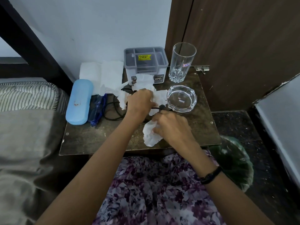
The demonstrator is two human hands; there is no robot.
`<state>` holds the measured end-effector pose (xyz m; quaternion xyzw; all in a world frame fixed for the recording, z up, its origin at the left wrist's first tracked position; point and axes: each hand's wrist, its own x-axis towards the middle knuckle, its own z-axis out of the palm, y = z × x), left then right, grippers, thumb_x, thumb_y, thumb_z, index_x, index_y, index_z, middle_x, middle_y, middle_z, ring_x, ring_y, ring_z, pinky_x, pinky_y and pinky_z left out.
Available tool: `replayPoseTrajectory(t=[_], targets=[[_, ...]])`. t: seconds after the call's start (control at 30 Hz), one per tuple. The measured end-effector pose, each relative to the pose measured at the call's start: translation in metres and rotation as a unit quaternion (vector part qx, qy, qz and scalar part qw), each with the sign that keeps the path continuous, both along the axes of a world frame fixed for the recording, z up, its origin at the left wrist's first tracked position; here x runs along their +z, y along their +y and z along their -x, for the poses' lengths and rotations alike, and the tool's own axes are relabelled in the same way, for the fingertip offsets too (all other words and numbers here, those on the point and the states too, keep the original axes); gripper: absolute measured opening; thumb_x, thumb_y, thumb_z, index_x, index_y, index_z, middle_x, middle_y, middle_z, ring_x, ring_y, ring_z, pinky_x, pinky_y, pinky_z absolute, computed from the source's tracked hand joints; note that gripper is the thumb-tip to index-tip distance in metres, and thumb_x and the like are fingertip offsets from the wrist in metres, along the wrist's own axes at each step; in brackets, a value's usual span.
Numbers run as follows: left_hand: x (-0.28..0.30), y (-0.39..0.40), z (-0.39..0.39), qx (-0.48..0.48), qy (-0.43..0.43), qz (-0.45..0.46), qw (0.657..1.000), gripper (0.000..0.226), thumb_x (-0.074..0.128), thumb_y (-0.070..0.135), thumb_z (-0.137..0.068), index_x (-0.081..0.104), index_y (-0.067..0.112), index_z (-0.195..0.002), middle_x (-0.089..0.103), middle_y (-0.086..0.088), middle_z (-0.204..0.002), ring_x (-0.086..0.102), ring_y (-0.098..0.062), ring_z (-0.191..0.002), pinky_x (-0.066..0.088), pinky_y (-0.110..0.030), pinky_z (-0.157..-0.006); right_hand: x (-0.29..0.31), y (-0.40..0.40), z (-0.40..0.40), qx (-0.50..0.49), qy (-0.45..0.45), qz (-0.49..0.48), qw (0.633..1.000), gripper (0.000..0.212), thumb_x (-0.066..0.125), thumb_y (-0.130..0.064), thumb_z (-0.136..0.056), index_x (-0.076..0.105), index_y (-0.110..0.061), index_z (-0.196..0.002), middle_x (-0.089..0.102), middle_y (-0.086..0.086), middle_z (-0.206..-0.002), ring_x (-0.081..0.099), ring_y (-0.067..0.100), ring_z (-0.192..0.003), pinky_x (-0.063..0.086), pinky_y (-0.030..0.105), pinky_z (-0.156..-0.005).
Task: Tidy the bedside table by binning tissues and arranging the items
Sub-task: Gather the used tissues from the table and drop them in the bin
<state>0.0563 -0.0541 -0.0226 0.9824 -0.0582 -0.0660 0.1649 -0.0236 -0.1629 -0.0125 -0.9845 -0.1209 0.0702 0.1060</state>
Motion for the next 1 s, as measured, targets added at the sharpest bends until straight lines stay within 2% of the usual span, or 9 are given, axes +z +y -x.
replayPoseTrajectory(t=[0.13,0.27,0.37,0.43,0.53,0.6,0.73,0.83,1.0], targets=[[-0.002,-0.005,0.000,0.028,-0.036,-0.003,0.999,0.021,0.058,0.018,-0.088,0.065,0.013,-0.108,0.065,-0.013,-0.112,0.061,-0.035,-0.102,0.041,-0.035,-0.072,-0.009,-0.002,0.000,0.004,-0.040,-0.017,0.999,0.017,0.056,-0.018,-0.090,0.064,-0.018,-0.105,0.062,-0.001,-0.111,0.063,0.023,-0.098,0.048,0.035,-0.071],[0.018,0.003,0.015,0.079,-0.110,0.107,0.985,0.019,0.058,0.022,-0.088,0.066,0.014,-0.104,0.067,-0.006,-0.109,0.062,-0.027,-0.102,0.043,-0.033,-0.072,-0.001,-0.013,0.002,-0.038,-0.043,-0.142,0.988,0.014,0.064,-0.027,-0.086,0.068,-0.022,-0.098,0.066,-0.004,-0.101,0.064,0.014,-0.085,0.049,0.028,-0.068],[0.039,0.006,0.035,0.087,-0.172,0.187,0.963,0.017,0.059,0.019,-0.088,0.067,0.012,-0.101,0.064,0.002,-0.103,0.063,-0.022,-0.088,0.049,-0.033,-0.071,0.017,-0.026,0.005,-0.105,-0.038,-0.278,0.954,0.014,0.068,-0.029,-0.082,0.071,-0.022,-0.094,0.069,-0.008,-0.090,0.057,-0.002,-0.064,0.041,0.012,-0.054],[0.055,0.002,0.048,0.078,-0.189,0.235,0.950,0.016,0.061,0.016,-0.087,0.069,0.012,-0.100,0.062,0.005,-0.096,0.059,-0.016,-0.074,0.050,-0.031,-0.069,0.028,-0.042,0.007,-0.161,-0.051,-0.343,0.924,0.013,0.070,-0.028,-0.080,0.073,-0.022,-0.091,0.068,-0.012,-0.083,0.062,0.005,-0.065,0.047,0.016,-0.057],[0.075,-0.014,0.070,0.063,-0.201,0.256,0.944,0.019,0.062,0.014,-0.086,0.068,0.016,-0.104,0.061,0.006,-0.089,0.053,-0.009,-0.069,0.040,-0.017,-0.065,0.034,-0.078,0.013,-0.228,-0.096,-0.407,0.879,0.011,0.073,-0.025,-0.078,0.074,-0.021,-0.089,0.068,-0.014,-0.076,0.064,0.006,-0.068,0.053,0.024,-0.067],[0.077,-0.036,0.083,0.043,-0.171,0.285,0.942,0.020,0.063,0.013,-0.086,0.064,0.022,-0.104,0.061,0.007,-0.086,0.057,-0.007,-0.065,0.044,-0.015,-0.060,0.030,-0.108,0.022,-0.271,-0.127,-0.418,0.857,0.010,0.073,-0.022,-0.078,0.074,-0.020,-0.088,0.069,-0.009,-0.077,0.063,0.005,-0.069,0.053,0.030,-0.070],[0.053,-0.110,0.106,-0.049,-0.076,0.281,0.955,0.015,0.061,0.009,-0.085,0.063,0.021,-0.094,0.064,0.000,-0.095,0.064,-0.014,-0.066,0.053,-0.028,-0.061,0.012,-0.172,0.051,-0.374,-0.152,-0.406,0.820,0.012,0.071,-0.018,-0.080,0.074,-0.013,-0.090,0.073,0.003,-0.082,0.067,0.017,-0.076,0.054,0.038,-0.077],[0.026,-0.171,0.119,-0.082,-0.025,0.268,0.960,0.015,0.057,0.008,-0.086,0.064,0.017,-0.096,0.062,-0.001,-0.105,0.062,-0.018,-0.084,0.042,-0.024,-0.071,-0.011,-0.214,0.078,-0.438,-0.167,-0.330,0.820,0.013,0.067,-0.018,-0.083,0.072,-0.014,-0.095,0.073,0.008,-0.087,0.067,0.022,-0.078,0.054,0.039,-0.075],[-0.043,-0.265,0.139,-0.052,0.139,0.200,0.968,0.025,0.040,0.010,-0.093,0.061,0.007,-0.108,0.064,-0.011,-0.110,0.061,-0.025,-0.099,0.047,-0.032,-0.080,-0.062,-0.251,0.109,-0.531,-0.143,-0.196,0.812,0.018,0.058,-0.013,-0.086,0.068,-0.015,-0.100,0.071,0.013,-0.090,0.063,0.030,-0.079,0.043,0.033,-0.066]])
